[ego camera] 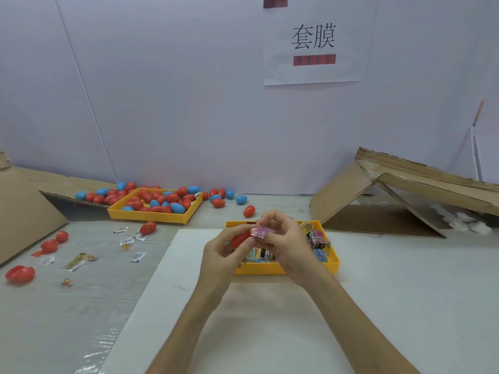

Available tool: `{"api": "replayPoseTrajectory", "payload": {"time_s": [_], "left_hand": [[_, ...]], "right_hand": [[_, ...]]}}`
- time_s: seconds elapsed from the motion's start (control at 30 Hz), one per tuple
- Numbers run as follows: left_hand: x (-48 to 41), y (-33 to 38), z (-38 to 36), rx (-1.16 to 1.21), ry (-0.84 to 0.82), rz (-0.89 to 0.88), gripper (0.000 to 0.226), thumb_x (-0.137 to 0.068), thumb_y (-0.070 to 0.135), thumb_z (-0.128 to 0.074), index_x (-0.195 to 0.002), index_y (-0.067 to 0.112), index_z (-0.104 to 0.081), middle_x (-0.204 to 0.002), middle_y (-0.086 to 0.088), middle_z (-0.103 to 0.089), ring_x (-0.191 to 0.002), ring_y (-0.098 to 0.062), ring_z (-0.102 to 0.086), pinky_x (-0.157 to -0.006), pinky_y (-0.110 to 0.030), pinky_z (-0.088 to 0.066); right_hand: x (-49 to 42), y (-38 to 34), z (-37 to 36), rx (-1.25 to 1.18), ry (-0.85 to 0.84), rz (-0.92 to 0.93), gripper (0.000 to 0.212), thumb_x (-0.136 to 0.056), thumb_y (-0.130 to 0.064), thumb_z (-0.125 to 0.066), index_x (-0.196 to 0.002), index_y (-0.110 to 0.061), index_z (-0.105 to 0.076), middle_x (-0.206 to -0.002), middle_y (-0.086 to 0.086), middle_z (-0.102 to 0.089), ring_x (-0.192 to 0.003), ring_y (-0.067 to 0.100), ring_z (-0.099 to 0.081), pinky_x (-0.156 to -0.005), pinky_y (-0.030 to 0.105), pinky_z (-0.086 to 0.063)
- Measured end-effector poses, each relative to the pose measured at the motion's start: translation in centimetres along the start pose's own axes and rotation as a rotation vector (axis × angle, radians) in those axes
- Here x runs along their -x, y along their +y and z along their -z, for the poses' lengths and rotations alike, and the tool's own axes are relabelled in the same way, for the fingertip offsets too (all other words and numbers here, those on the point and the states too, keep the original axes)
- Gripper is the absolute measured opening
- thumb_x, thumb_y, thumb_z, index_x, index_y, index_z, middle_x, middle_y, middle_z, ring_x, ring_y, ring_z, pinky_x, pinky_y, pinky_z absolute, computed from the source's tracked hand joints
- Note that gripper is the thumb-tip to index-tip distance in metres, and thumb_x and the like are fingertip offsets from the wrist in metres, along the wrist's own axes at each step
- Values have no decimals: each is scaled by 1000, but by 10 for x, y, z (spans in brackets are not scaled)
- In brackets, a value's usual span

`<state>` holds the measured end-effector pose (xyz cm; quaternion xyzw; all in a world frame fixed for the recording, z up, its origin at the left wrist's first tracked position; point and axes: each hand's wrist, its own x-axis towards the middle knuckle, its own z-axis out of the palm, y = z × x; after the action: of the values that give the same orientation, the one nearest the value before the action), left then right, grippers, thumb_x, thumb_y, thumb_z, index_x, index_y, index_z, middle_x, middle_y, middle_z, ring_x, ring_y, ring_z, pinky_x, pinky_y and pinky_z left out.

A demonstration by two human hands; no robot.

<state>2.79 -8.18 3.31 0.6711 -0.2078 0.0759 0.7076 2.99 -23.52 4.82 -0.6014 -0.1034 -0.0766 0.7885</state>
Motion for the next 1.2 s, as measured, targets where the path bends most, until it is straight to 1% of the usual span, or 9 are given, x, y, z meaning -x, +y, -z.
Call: {"api": "replayPoseTrajectory", "payload": {"time_s": [0.17,0.33,0.53,0.63,0.77,0.87,1.0,1.1,1.2], "left_hand": [[-2,-1,1,-5,40,25,18,-79,40,-72,-95,46,-78,-88,2,-74,-67,-6,-60,-57,-21,-51],[-2,1,2,45,20,77,20,-74,45,-72,-92,43,-80,-75,-7,-68,-57,-9,-54,-52,-21,-49],[-2,1,1,115,-49,184,20,-80,44,-67,-94,38,-80,-85,-12,-70,-60,-14,-55,-54,-24,-50],[-2,2,3,133,-69,199,26,-79,47,-69,-99,35,-80,-87,-14,-71,-68,-20,-57,-56,-26,-49],[-3,2,6,134,-117,194,35,-77,51,-72,-98,23,-79,-85,-18,-65,-71,-23,-54,-60,-26,-49],[-2,2,6,172,-165,204,34,-79,47,-72,-96,19,-78,-80,-5,-64,-67,-17,-52,-60,-24,-49],[-3,4,7,232,-166,234,34,-81,46,-71,-101,20,-77,-84,-6,-65,-66,-15,-54,-59,-23,-49],[-5,4,11,312,-127,262,37,-83,46,-69,-106,18,-75,-89,-11,-60,-73,-20,-52,-60,-25,-48],[-7,4,14,330,-74,247,36,-79,49,-70,-103,23,-77,-91,-14,-61,-79,-24,-53,-61,-24,-50]], "right_hand": [[1,0,-2,64,-15,17,24,-86,-3,-74,-80,-25,-69,-87,4,-67,-85,22,-68,-75,32,-58],[4,0,-4,159,-25,-18,10,-93,-9,-69,-92,-18,-65,-84,-1,-67,-73,18,-62,-76,37,-54],[4,1,-8,295,11,-1,9,-97,-19,-65,-105,-16,-64,-90,-1,-64,-68,12,-59,-67,31,-52],[5,2,-9,257,-45,-30,7,-100,-17,-60,-106,-17,-63,-85,0,-62,-66,10,-56,-62,26,-50],[4,-1,-11,70,-65,-120,12,-103,-15,-53,-104,-15,-65,-85,0,-64,-74,17,-56,-65,30,-48],[3,-6,-6,-20,-80,-169,17,-101,-7,-50,-105,-13,-65,-85,2,-61,-76,20,-53,-68,31,-46],[5,-10,-1,7,-210,-183,12,-97,-11,-58,-108,-11,-63,-85,3,-58,-66,13,-52,-64,26,-44],[6,-14,2,2,-276,-202,26,-87,-24,-65,-110,-12,-63,-88,0,-62,-69,14,-54,-65,25,-46],[4,-16,7,28,-224,-164,43,-81,-26,-71,-121,-12,-63,-98,2,-63,-71,14,-58,-68,26,-48]]}}
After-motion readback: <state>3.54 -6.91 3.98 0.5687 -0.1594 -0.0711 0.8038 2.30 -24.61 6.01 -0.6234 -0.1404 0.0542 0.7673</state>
